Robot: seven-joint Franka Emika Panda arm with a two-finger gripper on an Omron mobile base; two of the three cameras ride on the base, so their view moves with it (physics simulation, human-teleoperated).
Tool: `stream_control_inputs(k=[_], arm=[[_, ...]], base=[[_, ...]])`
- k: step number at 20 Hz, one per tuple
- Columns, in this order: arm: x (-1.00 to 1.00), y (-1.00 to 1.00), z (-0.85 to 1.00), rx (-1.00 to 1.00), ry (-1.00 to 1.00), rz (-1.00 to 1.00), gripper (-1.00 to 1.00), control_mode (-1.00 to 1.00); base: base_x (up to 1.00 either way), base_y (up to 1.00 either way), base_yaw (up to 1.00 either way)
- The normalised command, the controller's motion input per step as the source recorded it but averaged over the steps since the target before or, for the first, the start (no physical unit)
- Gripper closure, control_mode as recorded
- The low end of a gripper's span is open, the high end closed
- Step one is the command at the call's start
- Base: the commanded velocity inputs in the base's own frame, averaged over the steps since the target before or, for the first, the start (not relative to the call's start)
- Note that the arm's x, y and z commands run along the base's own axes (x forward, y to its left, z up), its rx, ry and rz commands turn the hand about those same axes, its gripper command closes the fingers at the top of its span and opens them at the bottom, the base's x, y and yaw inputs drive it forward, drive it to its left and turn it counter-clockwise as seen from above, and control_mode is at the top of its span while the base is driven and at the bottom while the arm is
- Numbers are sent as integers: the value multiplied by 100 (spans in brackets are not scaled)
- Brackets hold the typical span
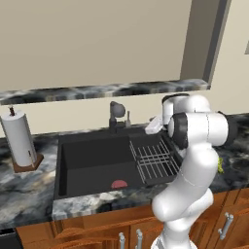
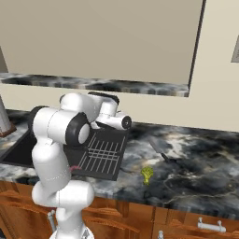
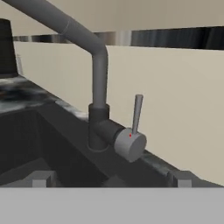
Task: Turn on the sink faucet. Then move the broccoli from the counter to the sink. Turn off the sink. Move the vegetable from the sink to the pot next to the stove. Finally move the pot to the rear left burner.
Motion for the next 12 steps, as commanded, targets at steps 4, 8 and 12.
stream_control_inputs(k=[4, 8, 12], arm=[[36, 16, 0, 0, -1, 8, -100, -100], [29, 23, -10, 0, -9, 6, -100, -100], [28, 24, -11, 0, -11, 5, -100, -100]], base=[[0, 0, 0], [0, 0, 0], [0, 0, 0]])
